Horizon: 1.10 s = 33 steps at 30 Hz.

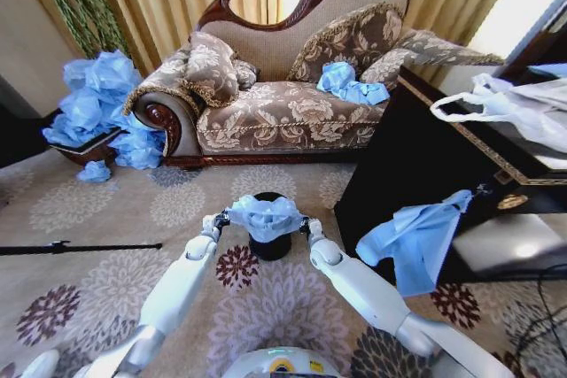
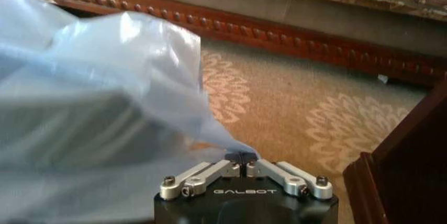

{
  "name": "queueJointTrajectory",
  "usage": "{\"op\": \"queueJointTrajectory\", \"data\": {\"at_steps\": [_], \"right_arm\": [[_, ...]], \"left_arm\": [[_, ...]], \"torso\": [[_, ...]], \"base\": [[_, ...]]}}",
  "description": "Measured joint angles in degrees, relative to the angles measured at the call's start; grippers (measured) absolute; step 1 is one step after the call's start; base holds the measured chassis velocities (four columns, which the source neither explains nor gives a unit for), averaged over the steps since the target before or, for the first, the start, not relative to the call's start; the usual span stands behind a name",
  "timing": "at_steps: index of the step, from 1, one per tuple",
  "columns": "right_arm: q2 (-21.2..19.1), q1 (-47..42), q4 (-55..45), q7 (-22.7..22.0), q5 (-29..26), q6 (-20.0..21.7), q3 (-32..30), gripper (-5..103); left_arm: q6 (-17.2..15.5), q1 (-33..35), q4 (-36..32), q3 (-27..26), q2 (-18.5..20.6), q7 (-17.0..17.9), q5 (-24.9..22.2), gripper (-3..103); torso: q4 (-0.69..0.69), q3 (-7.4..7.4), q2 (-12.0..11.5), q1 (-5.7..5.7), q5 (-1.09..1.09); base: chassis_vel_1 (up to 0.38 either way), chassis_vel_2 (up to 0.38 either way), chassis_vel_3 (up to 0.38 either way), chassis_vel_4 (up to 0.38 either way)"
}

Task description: Place a garbage bag over the trash bin.

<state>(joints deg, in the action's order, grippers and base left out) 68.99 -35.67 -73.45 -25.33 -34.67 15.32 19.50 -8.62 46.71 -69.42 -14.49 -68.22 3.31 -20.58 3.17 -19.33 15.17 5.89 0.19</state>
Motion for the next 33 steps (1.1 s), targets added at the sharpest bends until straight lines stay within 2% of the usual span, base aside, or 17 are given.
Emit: {"op": "queueJointTrajectory", "data": {"at_steps": [4,12,19,22,30,33], "right_arm": [[-0.79,-1.85,-1.62,-0.09,0.01,0.05,0.07,0],[-1.42,-1.96,-2.23,0.23,-0.04,0.05,-0.41,0],[0.18,0.12,1.56,3.00,0.35,-1.05,-0.95,0],[1.50,0.16,4.43,4.64,1.46,-2.07,-1.33,0],[1.63,-1.39,4.31,4.99,1.98,-2.31,-1.59,0],[1.35,-1.61,3.69,4.89,1.90,-2.31,-1.72,0]], "left_arm": [[-0.24,3.74,-3.25,-0.50,0.23,0.12,-0.05,0],[-0.46,6.70,-6.70,-1.41,1.44,0.22,-0.34,0],[-0.33,4.62,-4.51,-0.99,0.97,-0.09,-0.21,0],[-0.08,1.91,-1.00,-0.37,-0.71,-0.26,0.36,0],[0.61,1.37,2.37,0.44,-1.93,-1.08,1.11,0],[0.62,2.81,1.26,-0.14,-1.59,-1.05,1.47,0]], "torso": [[0.00,0.00,0.00,-0.01,0.02],[-0.01,0.00,0.00,-0.01,0.00],[-0.01,0.00,0.00,-0.01,0.01],[0.01,0.00,0.00,-0.01,0.01],[0.01,0.00,0.00,-0.01,0.01],[0.00,0.00,0.00,-0.01,0.02]], "base": [[0.000,0.000,0.000,0.000],[0.000,0.000,0.000,0.000],[0.000,0.000,0.000,0.000],[0.000,0.000,0.000,0.000],[0.000,0.000,0.000,0.000],[0.000,0.000,0.000,0.000]]}}
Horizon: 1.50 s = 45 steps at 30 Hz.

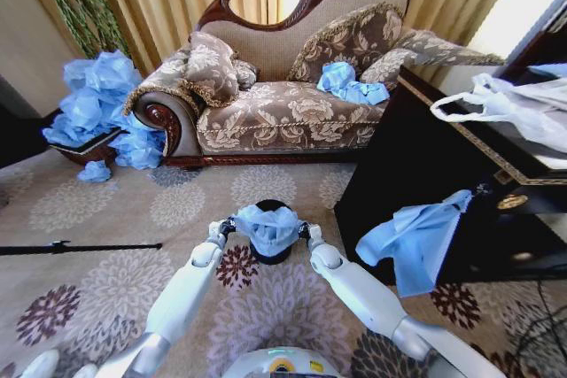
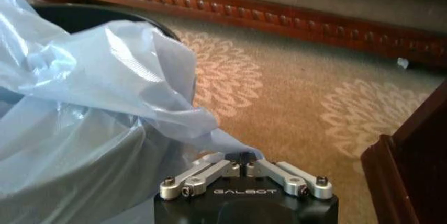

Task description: Place a garbage bag over the trash bin.

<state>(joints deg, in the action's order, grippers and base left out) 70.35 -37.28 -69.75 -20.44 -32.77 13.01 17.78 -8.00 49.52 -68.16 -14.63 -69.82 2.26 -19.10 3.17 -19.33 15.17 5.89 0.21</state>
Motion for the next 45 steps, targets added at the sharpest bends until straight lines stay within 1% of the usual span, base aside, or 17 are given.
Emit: {"op": "queueJointTrajectory", "data": {"at_steps": [7,11,14,16,17,19,20,22,23,25,27,29,31,32,36,39,45], "right_arm": [[-0.66,-0.28,-1.55,-0.64,-0.30,0.14,-0.02,0],[-1.03,-0.67,-2.90,-0.96,-0.62,0.26,0.15,0],[-1.08,-0.80,-3.33,-1.02,-0.71,0.31,0.21,0],[-1.27,-1.17,-4.17,-1.25,-0.84,0.36,0.26,0],[-1.27,-1.17,-4.17,-1.25,-0.84,0.36,0.26,0],[-1.52,-1.58,-4.70,-1.28,-0.86,0.36,0.25,0],[-1.52,-1.58,-4.70,-1.28,-0.86,0.36,0.25,0],[-1.67,-2.04,-5.23,-1.34,-0.88,0.35,0.10,0],[-1.67,-2.04,-5.23,-1.34,-0.88,0.35,0.10,0],[-1.88,-2.49,-5.66,-1.36,-0.88,0.28,-0.12,0],[-1.94,-2.58,-5.77,-1.36,-0.88,0.27,-0.16,0],[-2.15,-2.84,-6.09,-1.32,-0.88,0.18,-0.33,0],[-2.15,-2.88,-6.09,-1.29,-0.88,0.16,-0.36,0],[-2.15,-2.97,-6.10,-1.20,-0.88,0.12,-0.43,0],[-1.98,-3.04,-6.02,-1.00,-0.79,0.00,-0.37,0],[-1.76,-3.01,-5.85,-0.97,-0.76,0.00,-0.13,0],[-0.76,-2.01,-5.22,-1.18,-0.70,0.01,0.72,0]], "left_arm": [[1.77,7.80,-9.13,-1.86,2.79,-0.53,1.40,16],[8.41,12.89,-12.60,-3.80,4.74,-3.31,6.52,38],[10.63,13.60,-12.77,-4.21,5.23,-4.27,8.32,43],[16.30,14.14,-12.48,-5.12,6.25,-6.91,13.38,54],[16.30,14.14,-12.48,-5.12,6.25,-6.91,13.38,54],[21.85,14.02,-11.84,-6.28,7.18,-9.51,19.78,65],[21.85,14.02,-11.84,-6.28,7.18,-9.51,19.78,65],[27.45,13.77,-10.76,-7.34,7.95,-12.41,25.68,75],[27.45,13.77,-10.76,-7.34,7.95,-12.41,25.68,75],[31.64,14.14,-9.91,-8.48,8.92,-13.96,32.24,86],[32.38,14.20,-9.79,-8.78,9.04,-14.19,33.29,92],[35.11,14.69,-9.48,-10.56,9.75,-15.61,38.22,98],[35.72,14.74,-9.33,-11.04,9.90,-15.83,39.24,98],[37.42,14.52,-8.75,-11.72,10.14,-15.94,40.53,100],[39.62,13.57,-8.31,-11.54,10.75,-16.10,39.56,100],[39.73,12.90,-9.01,-10.45,11.30,-16.81,37.63,100],[40.51,7.98,-8.21,-7.09,11.37,-23.18,34.23,100]], "torso": [[-0.01,0.00,0.00,0.00,-0.01],[-0.02,0.00,0.00,0.00,0.00],[-0.01,0.00,0.00,0.00,-0.01],[0.01,0.00,0.00,0.00,0.00],[0.01,0.00,0.00,0.00,0.00],[0.00,0.00,0.00,0.00,0.00],[0.00,0.00,0.00,0.00,0.00],[0.01,0.00,0.00,0.00,-0.01],[0.01,0.00,0.00,0.00,-0.01],[0.00,0.00,0.00,0.00,0.00],[-0.01,0.00,0.00,0.00,-0.01],[0.00,0.00,0.00,0.00,0.00],[0.00,0.00,0.00,0.00,0.00],[-0.02,0.00,0.00,0.00,-0.02],[0.01,0.00,0.00,0.00,0.00],[-0.01,0.00,0.00,0.00,-0.02],[0.01,0.00,0.00,0.00,-0.01]], "base": [[0.000,0.000,0.000,0.000],[0.000,0.000,0.000,0.000],[0.000,0.000,0.000,0.000],[0.000,0.000,0.000,0.000],[0.000,0.000,0.000,0.000],[0.000,0.000,0.000,0.000],[0.000,0.000,0.000,0.000],[0.000,0.000,0.000,0.000],[0.000,0.000,0.000,0.000],[0.000,0.000,0.000,0.000],[0.000,0.000,0.000,0.000],[0.000,0.000,0.000,0.000],[0.000,0.000,0.000,0.000],[0.000,0.000,0.000,0.000],[0.000,0.000,0.000,0.000],[0.000,0.000,0.000,0.000],[0.000,0.000,0.000,0.000]]}}
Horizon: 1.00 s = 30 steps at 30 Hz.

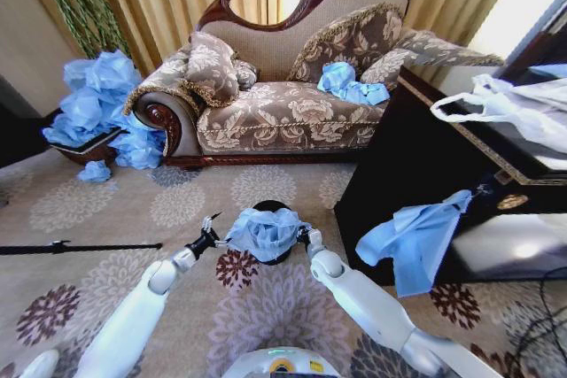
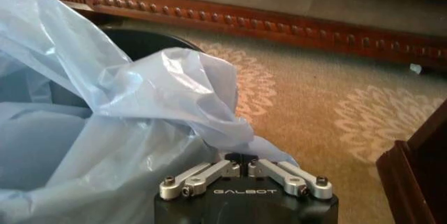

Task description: Place a garbage bag over the trash bin.

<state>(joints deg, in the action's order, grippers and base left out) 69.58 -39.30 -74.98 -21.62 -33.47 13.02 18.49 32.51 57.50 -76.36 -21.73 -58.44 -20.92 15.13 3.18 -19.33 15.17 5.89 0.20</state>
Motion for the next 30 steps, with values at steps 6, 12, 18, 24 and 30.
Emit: {"op": "queueJointTrajectory", "data": {"at_steps": [6,12,18,24,30], "right_arm": [[0.39,0.36,0.08,-0.62,-0.06,0.07,0.37,0],[0.23,-0.09,-0.24,-0.86,0.02,0.19,0.54,0],[0.44,-0.02,-0.05,-1.08,0.39,0.27,0.80,0],[0.45,0.22,0.10,-1.25,0.44,0.41,1.19,0],[0.67,0.22,0.08,-1.36,0.45,0.43,1.43,0]], "left_arm": [[0.54,-2.92,1.88,0.95,-0.62,-6.01,-0.75,100],[0.08,-2.86,0.87,1.15,0.08,-6.82,-2.32,100],[-0.93,-2.50,0.45,0.86,0.68,-9.24,-7.99,92],[-1.28,-2.52,0.03,0.61,0.86,-12.83,-10.24,70],[-1.25,-2.64,0.65,0.72,0.60,-14.14,-10.74,48]], "torso": [[-0.01,-0.01,0.00,0.01,0.00],[-0.02,-0.01,0.00,0.01,0.00],[-0.02,-0.01,0.00,0.01,0.00],[-0.02,0.00,0.00,0.00,0.00],[-0.02,0.00,0.00,0.00,0.00]], "base": [[0.000,0.000,0.000,0.000],[0.000,0.000,0.000,0.000],[0.000,0.000,0.000,0.000],[0.000,0.000,0.000,0.000],[0.000,0.000,0.000,0.000]]}}
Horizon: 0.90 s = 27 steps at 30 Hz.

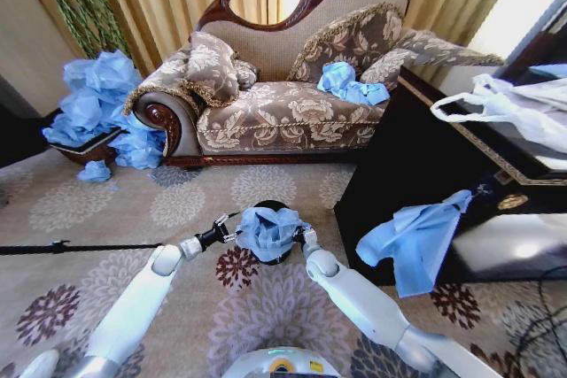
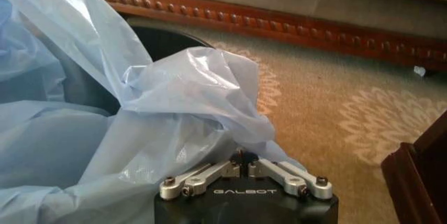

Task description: Place a garbage bag over the trash bin.

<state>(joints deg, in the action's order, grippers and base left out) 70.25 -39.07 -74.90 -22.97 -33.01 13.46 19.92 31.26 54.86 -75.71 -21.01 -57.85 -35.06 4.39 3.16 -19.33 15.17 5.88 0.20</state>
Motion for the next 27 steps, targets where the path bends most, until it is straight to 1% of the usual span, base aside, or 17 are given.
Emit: {"op": "queueJointTrajectory", "data": {"at_steps": [2,4,5,6,8,11,12,13,16,17,19,20,21,22,23,25,27], "right_arm": [[-0.03,-0.03,-0.15,-0.10,0.00,0.01,0.08,0],[-0.11,-0.07,-0.27,-0.13,0.01,0.02,0.11,0],[-0.26,-0.14,-0.43,-0.15,0.07,0.03,0.14,0],[-0.41,-0.22,-0.55,-0.17,0.12,0.03,0.14,0],[-0.53,-0.27,-0.64,-0.21,0.16,0.03,0.14,0],[-0.93,-0.51,-1.14,-0.32,0.20,0.03,0.11,0],[-1.01,-0.59,-1.30,-0.35,0.20,0.03,0.10,0],[-1.01,-0.59,-1.30,-0.35,0.20,0.03,0.10,0],[-1.06,-0.91,-1.60,-0.39,0.34,0.04,-0.04,0],[-1.06,-1.09,-1.72,-0.41,0.50,0.04,-0.10,0],[-1.05,-1.18,-1.78,-0.41,0.58,0.04,-0.10,0],[-1.03,-1.34,-1.96,-0.41,0.74,0.04,0.01,0],[-1.03,-1.39,-2.06,-0.43,0.78,0.05,0.08,0],[-1.01,-1.44,-2.26,-0.47,0.82,0.08,0.33,0],[-1.01,-1.44,-2.26,-0.47,0.82,0.08,0.33,0],[-0.98,-1.36,-2.34,-0.61,0.82,0.12,0.65,0],[-0.97,-0.93,-2.34,-0.69,0.82,0.15,0.83,0]], "left_arm": [[-0.01,-0.16,0.54,0.19,-0.45,-0.38,-0.12,38],[-0.10,-0.24,0.71,0.26,-0.70,-0.58,-0.13,38],[-0.30,-0.41,0.96,0.41,-0.99,-0.69,-0.35,27],[-0.60,-0.61,1.27,0.64,-1.21,-0.70,-0.88,22],[-0.81,-0.73,1.41,0.73,-1.30,-0.70,-1.18,22],[-1.65,-1.04,1.44,0.82,-1.43,-0.75,-2.65,6],[-2.51,-0.72,0.76,0.83,-1.12,-0.75,-4.33,2],[-2.51,-0.72,0.76,0.83,-1.12,-0.75,-4.33,2],[-6.29,1.11,-1.80,0.72,0.38,1.49,-9.95,0],[-8.66,2.26,-3.12,0.62,1.15,3.80,-12.65,0],[-9.50,2.67,-3.63,0.53,1.39,4.79,-13.76,0],[-11.33,3.42,-4.88,0.36,1.83,7.20,-16.74,0],[-12.12,3.63,-5.41,0.35,2.00,8.17,-18.14,0],[-14.01,3.87,-6.61,0.48,2.28,10.29,-21.50,0],[-14.01,3.87,-6.61,0.48,2.28,10.29,-21.50,0],[-17.18,3.54,-8.10,1.17,2.39,12.91,-25.86,0],[-18.59,1.99,-7.80,2.18,1.62,14.38,-27.53,0]], "torso": [[0.00,0.00,0.00,0.00,0.00],[0.00,0.00,0.00,0.00,0.00],[0.00,0.00,0.00,0.00,0.00],[0.00,0.00,0.00,0.00,0.00],[0.00,0.00,0.00,0.00,0.00],[0.01,0.00,0.00,0.00,0.00],[0.02,0.00,0.00,0.00,0.01],[0.02,0.00,0.00,0.00,0.01],[0.01,0.00,0.00,0.00,-0.01],[-0.02,0.00,0.00,0.00,0.00],[-0.02,0.00,0.00,0.00,0.00],[-0.02,0.00,0.00,0.00,0.00],[-0.01,0.00,0.00,0.00,0.00],[0.00,0.00,0.00,0.00,0.00],[0.00,0.00,0.00,0.00,0.00],[0.00,0.00,0.00,0.00,0.00],[0.01,0.00,0.00,0.00,0.00]], "base": [[0.000,0.000,0.000,0.000],[0.000,0.000,0.000,0.000],[0.000,0.000,0.000,0.000],[0.000,0.000,0.000,0.000],[0.000,0.000,0.000,0.000],[0.000,0.000,0.000,0.000],[0.000,0.000,0.000,0.000],[0.000,0.000,0.000,0.000],[0.000,0.000,0.000,0.000],[0.000,0.000,0.000,0.000],[0.000,0.000,0.000,0.000],[0.000,0.000,0.000,0.000],[0.000,0.000,0.000,0.000],[0.000,0.000,0.000,0.000],[0.000,0.000,0.000,0.000],[0.000,0.000,0.000,0.000],[0.000,0.000,0.000,0.000]]}}
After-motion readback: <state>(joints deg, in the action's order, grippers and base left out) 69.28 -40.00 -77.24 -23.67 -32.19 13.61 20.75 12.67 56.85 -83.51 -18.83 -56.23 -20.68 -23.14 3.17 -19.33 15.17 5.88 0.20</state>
